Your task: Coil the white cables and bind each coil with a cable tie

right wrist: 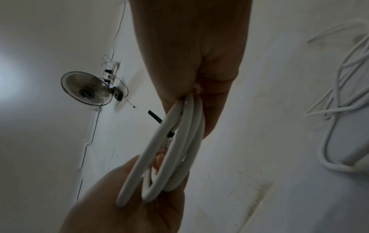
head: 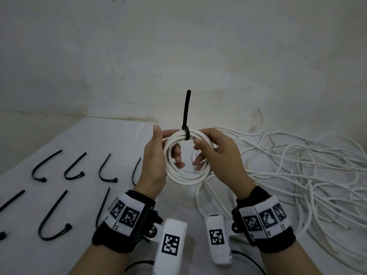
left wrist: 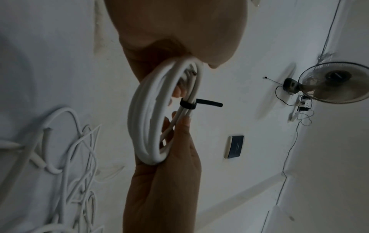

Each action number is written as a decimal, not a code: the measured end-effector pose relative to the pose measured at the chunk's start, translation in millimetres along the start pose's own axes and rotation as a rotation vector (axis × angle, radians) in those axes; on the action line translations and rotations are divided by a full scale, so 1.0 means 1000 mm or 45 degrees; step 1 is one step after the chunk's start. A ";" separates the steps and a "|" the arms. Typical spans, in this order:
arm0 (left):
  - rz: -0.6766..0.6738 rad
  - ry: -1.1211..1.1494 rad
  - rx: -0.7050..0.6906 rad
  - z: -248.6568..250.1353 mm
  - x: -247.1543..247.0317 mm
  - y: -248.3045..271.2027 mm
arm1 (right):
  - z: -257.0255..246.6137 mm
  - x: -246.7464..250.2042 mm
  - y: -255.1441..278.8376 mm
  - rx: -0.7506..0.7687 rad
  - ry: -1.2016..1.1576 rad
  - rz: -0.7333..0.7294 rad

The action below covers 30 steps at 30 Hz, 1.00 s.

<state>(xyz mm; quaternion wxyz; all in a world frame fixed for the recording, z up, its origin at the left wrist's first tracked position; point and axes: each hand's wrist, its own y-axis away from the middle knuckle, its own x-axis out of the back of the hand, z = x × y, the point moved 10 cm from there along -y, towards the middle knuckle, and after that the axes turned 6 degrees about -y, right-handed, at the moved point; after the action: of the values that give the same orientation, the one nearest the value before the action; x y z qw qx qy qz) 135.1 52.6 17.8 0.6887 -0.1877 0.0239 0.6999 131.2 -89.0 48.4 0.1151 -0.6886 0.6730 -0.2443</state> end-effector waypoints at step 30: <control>0.029 -0.315 -0.005 -0.017 -0.004 0.000 | 0.007 0.022 0.016 -0.078 -0.158 0.179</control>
<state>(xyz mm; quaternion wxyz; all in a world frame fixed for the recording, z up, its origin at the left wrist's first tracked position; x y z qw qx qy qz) 138.7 43.6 3.4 0.6779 -0.1010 -0.0604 0.7257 119.8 -112.6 38.8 0.1524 -0.6567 0.7183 -0.1720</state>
